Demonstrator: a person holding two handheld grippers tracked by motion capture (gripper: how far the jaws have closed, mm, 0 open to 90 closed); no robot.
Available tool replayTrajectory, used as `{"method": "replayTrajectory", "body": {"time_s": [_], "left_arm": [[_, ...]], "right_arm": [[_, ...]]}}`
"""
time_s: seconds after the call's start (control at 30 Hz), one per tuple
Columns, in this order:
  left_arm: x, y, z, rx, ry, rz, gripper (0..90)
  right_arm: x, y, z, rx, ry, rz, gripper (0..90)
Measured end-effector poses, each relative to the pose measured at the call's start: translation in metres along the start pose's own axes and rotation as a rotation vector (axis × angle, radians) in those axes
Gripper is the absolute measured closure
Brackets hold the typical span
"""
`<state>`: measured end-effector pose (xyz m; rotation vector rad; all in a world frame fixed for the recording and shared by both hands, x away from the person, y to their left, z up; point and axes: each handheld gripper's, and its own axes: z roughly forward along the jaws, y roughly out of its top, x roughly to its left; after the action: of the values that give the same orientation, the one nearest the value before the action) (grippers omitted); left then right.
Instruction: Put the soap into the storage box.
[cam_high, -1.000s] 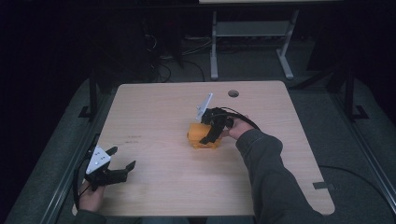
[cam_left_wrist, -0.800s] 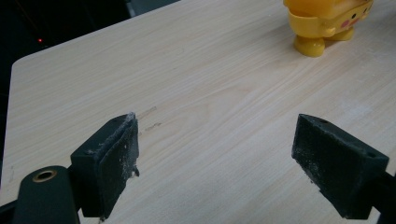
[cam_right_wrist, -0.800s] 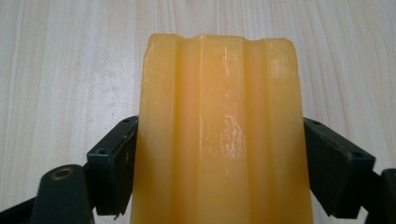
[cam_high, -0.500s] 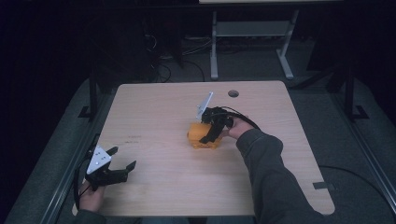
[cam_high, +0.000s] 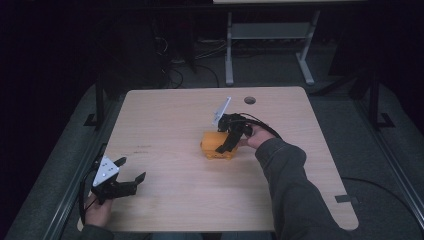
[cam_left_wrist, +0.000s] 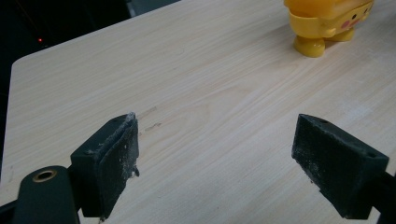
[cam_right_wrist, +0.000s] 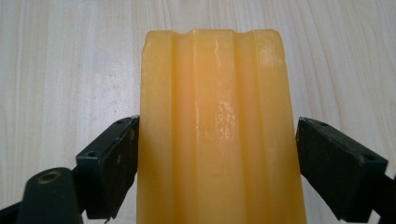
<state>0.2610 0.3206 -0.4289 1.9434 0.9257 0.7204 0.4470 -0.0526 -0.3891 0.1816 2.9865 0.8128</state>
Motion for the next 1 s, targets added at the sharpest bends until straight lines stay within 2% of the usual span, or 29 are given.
{"method": "replayTrajectory", "body": {"time_s": [0.57, 1.0], "left_arm": [[-0.001, 0.0, 0.001, 0.005, -0.001, -0.002, 14.2], [-0.001, 0.0, 0.002, 0.011, -0.004, -0.003, 14.3]], "right_arm": [[0.004, -0.005, -0.014, -0.049, -0.02, 0.008, 15.0], [0.007, -0.017, -0.025, -0.067, -0.028, 0.053, 15.5]]}}
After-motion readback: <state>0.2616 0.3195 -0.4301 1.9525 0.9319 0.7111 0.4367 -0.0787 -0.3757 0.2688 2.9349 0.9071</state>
